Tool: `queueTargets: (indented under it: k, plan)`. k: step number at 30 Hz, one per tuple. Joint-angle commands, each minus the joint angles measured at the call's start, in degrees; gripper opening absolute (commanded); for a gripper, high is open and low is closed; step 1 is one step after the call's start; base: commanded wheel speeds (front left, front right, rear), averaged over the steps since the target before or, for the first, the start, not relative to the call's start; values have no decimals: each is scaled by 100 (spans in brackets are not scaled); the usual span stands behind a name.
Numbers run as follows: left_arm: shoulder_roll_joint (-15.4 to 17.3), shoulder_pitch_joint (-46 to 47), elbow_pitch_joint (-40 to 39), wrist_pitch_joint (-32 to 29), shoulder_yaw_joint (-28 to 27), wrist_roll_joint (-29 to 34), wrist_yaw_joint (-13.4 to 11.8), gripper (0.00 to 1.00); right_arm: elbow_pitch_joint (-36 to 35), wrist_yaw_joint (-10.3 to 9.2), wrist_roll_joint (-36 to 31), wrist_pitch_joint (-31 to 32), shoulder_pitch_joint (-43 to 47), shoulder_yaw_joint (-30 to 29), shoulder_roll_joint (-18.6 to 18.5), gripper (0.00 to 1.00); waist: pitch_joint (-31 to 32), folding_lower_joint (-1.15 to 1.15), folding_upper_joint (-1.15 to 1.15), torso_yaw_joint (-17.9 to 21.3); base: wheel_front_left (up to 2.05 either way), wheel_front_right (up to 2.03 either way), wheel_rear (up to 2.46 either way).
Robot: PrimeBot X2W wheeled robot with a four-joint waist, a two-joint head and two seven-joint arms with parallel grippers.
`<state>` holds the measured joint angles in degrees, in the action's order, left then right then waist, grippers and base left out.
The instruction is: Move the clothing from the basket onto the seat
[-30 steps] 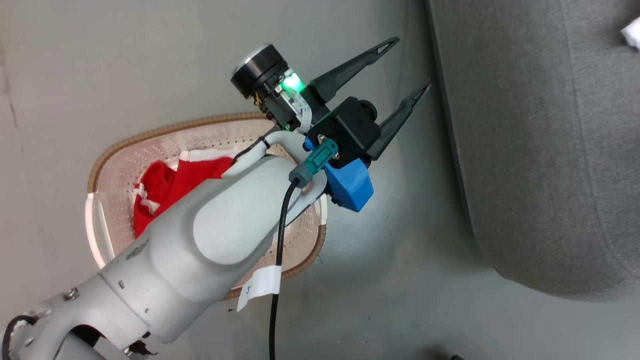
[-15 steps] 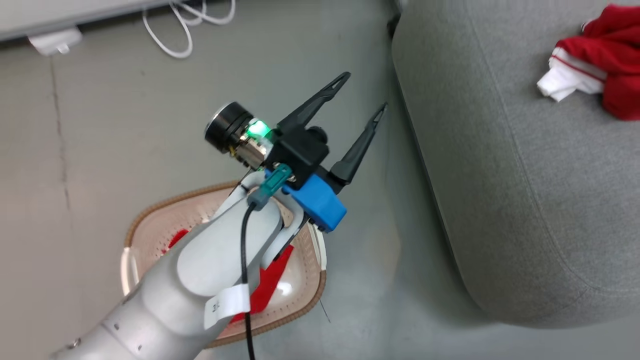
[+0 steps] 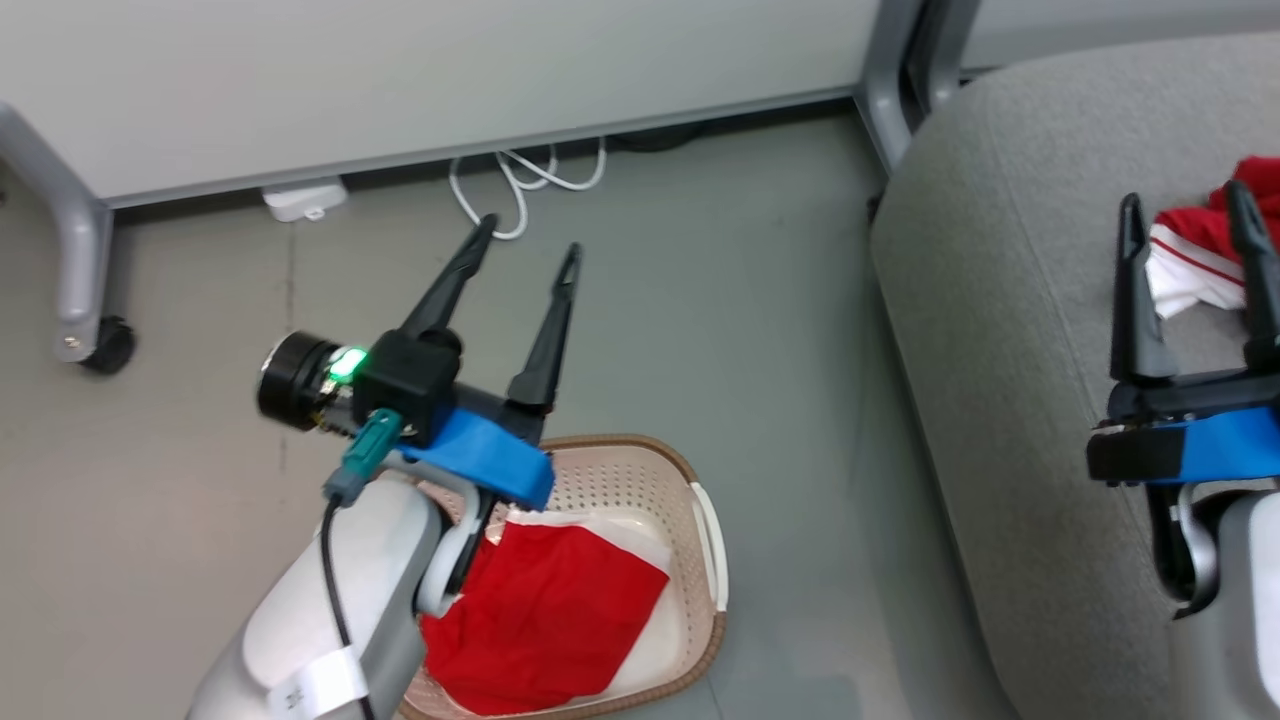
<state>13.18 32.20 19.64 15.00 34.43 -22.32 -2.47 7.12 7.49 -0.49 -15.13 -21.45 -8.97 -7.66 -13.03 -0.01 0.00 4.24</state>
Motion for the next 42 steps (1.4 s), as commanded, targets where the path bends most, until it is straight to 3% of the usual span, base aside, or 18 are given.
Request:
queueTargets:
  k: [1, 8, 17, 42]
  plan:
    - [35, -165, -42, 25, -138, 64, 18, 100, 29, 1, 51, -3, 128, 68, 45, 100, 187, 1, 0, -195, 0, 0, 0]
    - [45, -984, -236, 26, -1119, 315, 93, 100, 134, 1, 168, -3, 468, 420, 238, 100, 517, 1, 0, -449, 0, 0, 0]
    - [-124, -1842, -409, 26, -1992, 644, 234, 100, 200, 1, 293, -3, 1125, 488, 393, 100, 891, 1, 0, -603, 0, 0, 0]
    - [-761, -2840, -324, 26, -2998, 1315, 700, 100, 538, 1, 670, -4, 2140, 520, 481, 100, 1242, 1, 0, -883, 0, 0, 0]
